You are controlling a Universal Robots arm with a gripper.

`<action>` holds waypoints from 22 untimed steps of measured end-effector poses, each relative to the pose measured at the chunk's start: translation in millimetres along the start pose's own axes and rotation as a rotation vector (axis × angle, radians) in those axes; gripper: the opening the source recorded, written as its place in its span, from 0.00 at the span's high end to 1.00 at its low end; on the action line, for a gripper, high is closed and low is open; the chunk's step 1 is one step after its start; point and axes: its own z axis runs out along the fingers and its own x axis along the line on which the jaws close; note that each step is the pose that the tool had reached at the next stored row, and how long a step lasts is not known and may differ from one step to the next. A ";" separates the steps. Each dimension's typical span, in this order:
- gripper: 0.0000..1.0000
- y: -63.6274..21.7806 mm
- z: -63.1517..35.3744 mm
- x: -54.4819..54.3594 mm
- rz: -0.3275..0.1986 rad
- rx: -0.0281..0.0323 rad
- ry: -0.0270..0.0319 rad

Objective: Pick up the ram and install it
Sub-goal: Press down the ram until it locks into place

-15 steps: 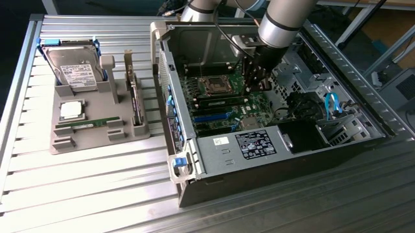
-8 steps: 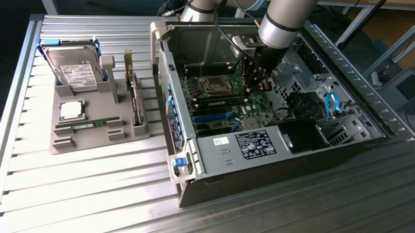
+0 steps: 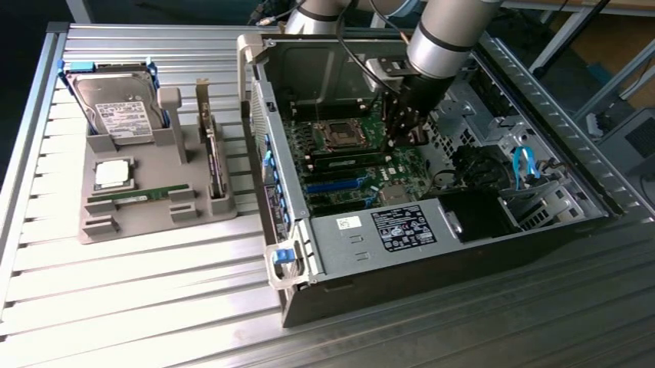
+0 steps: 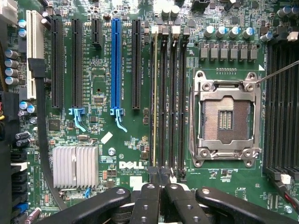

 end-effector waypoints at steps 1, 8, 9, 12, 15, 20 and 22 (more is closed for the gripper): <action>0.90 0.0 1.6 0.0 0.000 0.0002 0.0000; 0.90 -0.1 2.7 0.0 0.000 0.0003 0.0000; 0.90 -0.1 2.9 0.0 0.000 0.0003 0.0001; 0.90 -0.1 3.7 0.1 0.000 0.0002 0.0002; 0.90 -0.1 4.0 0.1 0.000 0.0002 0.0000; 0.90 -0.1 4.7 0.1 0.000 0.0002 0.0001; 0.90 -0.1 5.0 0.1 0.000 0.0002 0.0000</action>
